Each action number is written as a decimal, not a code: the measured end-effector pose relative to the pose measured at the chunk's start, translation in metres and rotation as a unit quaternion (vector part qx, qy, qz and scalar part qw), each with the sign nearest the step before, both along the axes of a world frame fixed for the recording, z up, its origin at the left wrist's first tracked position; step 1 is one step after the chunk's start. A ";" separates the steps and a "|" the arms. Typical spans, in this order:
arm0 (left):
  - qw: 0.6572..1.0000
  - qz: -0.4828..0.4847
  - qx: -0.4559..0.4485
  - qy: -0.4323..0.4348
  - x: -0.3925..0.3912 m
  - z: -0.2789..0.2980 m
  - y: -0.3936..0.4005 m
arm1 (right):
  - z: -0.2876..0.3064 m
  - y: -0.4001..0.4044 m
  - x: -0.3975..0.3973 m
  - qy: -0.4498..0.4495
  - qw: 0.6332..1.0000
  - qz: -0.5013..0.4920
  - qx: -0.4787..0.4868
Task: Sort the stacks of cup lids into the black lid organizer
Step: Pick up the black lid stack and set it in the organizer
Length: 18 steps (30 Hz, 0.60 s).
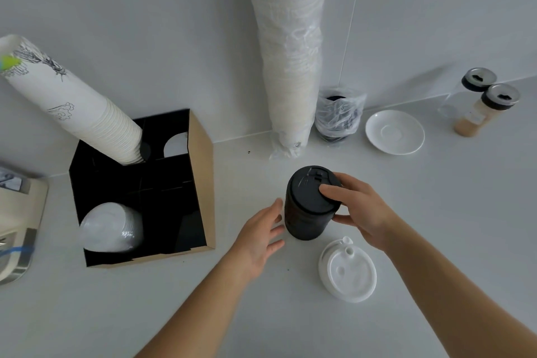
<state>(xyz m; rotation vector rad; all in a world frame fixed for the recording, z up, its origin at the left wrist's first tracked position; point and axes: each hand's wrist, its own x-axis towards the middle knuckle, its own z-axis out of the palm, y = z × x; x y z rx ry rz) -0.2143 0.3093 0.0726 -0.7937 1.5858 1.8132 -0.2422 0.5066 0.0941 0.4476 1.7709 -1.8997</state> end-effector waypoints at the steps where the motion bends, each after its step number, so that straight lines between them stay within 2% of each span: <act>1: 1.000 0.006 -0.011 -0.018 0.000 -0.004 0.001 | 0.000 0.001 0.000 -0.002 1.000 0.000 0.000; 5: 0.997 0.018 -0.024 -0.065 -0.001 -0.015 0.006 | -0.001 0.008 -0.001 -0.004 1.000 -0.013 -0.006; 18: 0.988 0.100 0.056 -0.105 -0.007 -0.019 0.016 | -0.003 0.016 -0.001 -0.016 0.999 -0.029 -0.029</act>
